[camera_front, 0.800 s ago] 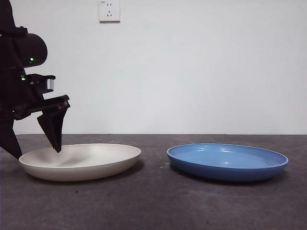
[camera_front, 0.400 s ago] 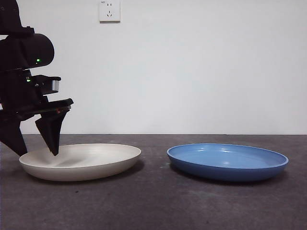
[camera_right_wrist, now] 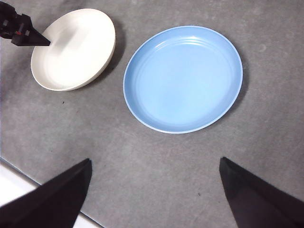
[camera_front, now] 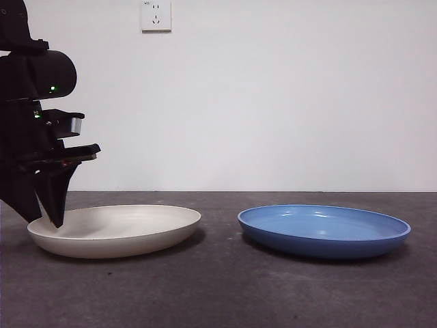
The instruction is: Pick up the white plate, put it on the blue plate, put it on desk
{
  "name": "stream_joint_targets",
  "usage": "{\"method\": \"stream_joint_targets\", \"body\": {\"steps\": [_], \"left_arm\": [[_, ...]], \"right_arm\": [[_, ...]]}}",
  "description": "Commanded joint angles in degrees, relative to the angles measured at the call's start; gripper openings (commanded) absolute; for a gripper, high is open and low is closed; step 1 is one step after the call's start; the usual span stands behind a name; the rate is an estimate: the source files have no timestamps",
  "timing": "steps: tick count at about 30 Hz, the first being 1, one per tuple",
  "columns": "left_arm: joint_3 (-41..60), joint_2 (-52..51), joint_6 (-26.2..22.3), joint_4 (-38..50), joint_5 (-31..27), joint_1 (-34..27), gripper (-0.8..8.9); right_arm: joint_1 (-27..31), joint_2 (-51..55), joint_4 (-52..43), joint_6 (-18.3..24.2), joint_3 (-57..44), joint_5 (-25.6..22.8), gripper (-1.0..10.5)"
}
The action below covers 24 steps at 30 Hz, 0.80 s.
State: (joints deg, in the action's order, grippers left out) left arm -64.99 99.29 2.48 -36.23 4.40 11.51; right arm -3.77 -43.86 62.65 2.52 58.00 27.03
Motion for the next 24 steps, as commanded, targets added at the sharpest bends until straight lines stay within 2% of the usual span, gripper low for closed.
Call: {"method": "stream_joint_targets", "body": {"steps": [1, 12, 18, 20, 24], "left_arm": [[-1.2, 1.3, 0.8, 0.0, -0.2, 0.2, 0.24], [-1.2, 1.3, 1.7, 0.3, -0.2, -0.1, 0.14], [-1.8, -0.9, 3.9, 0.1, 0.0, -1.0, 0.14], [-2.3, -2.8, 4.3, 0.1, 0.7, -1.0, 0.14], [-4.0, -7.3, 4.9, -0.2, 6.1, -0.9, 0.14]], "right_arm": [[-0.2, -0.2, -0.5, -0.6, 1.1, 0.1, 4.3], [-0.2, -0.2, -0.5, -0.6, 1.1, 0.1, 4.3], [-0.2, -0.2, -0.5, -0.6, 1.1, 0.1, 4.3], [-0.2, -0.2, -0.5, -0.6, 1.1, 0.1, 4.3], [-0.2, -0.2, -0.5, -0.6, 1.1, 0.1, 4.3]]}}
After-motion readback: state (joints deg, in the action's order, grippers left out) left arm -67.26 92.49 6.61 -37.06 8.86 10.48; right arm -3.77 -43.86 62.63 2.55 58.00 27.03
